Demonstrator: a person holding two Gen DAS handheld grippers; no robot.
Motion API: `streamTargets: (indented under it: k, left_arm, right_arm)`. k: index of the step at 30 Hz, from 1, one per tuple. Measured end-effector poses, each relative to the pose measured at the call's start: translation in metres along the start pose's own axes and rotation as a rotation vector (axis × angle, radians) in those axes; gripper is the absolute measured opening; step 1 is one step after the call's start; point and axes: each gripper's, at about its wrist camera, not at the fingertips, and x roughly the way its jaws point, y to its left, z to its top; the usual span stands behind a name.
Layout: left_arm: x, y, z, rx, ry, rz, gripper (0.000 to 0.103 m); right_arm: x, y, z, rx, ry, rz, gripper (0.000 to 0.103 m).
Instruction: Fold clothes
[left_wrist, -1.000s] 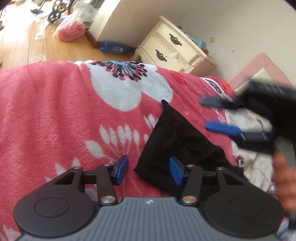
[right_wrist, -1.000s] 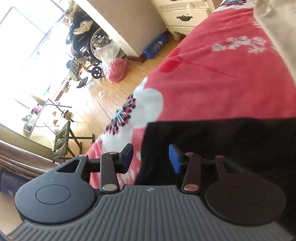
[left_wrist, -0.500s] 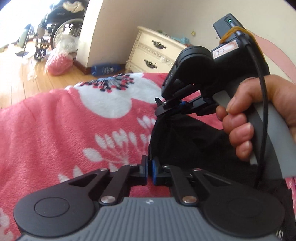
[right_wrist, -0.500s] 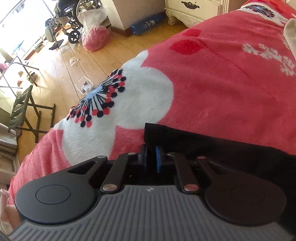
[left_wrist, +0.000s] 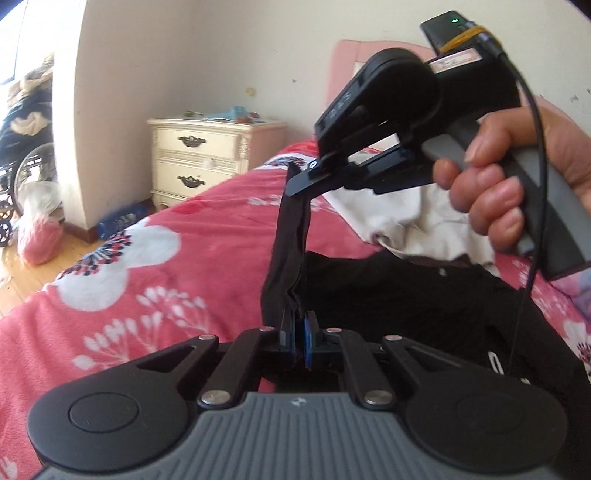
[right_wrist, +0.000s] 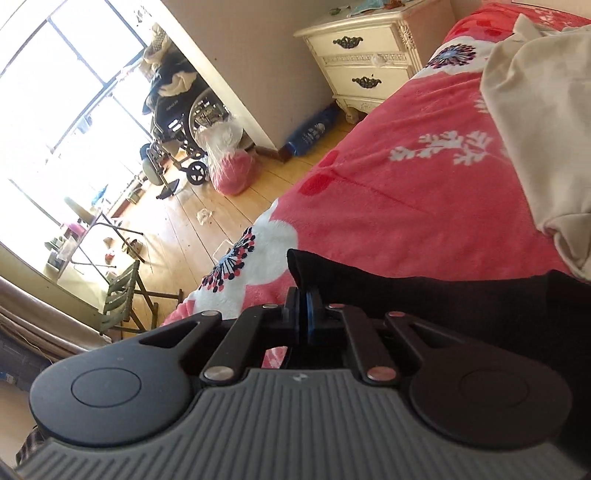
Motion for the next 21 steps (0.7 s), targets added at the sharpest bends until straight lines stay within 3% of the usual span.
streamTargets:
  k: [5,12,17,19,21]
  left_arm:
    - [0.011,-0.029,-0.012,0.097,0.034,-0.015,0.005]
    - [0.032,-0.055,-0.033,0.189,0.116,-0.024,0.009]
    - [0.026,-0.064,-0.043,0.208,0.152,-0.103,0.034]
    - [0.015,-0.063,-0.044,0.21,0.149,-0.16,0.038]
    - [0.005,-0.054,-0.042,0.191,0.155,-0.182,0.039]
  right_arm:
    - [-0.028,-0.037,-0.02,0.042,-0.052,-0.035,0.002]
    - [-0.016,-0.092,-0.06,0.136,-0.062,-0.125,0.002]
    - [0.002,-0.122,-0.078,0.16,-0.044,-0.203,0.006]
    - [0.001,-0.133,-0.081,0.186,-0.051,-0.251,0.007]
    - [-0.008,-0.148,-0.085,0.256,-0.061,-0.238,0.009]
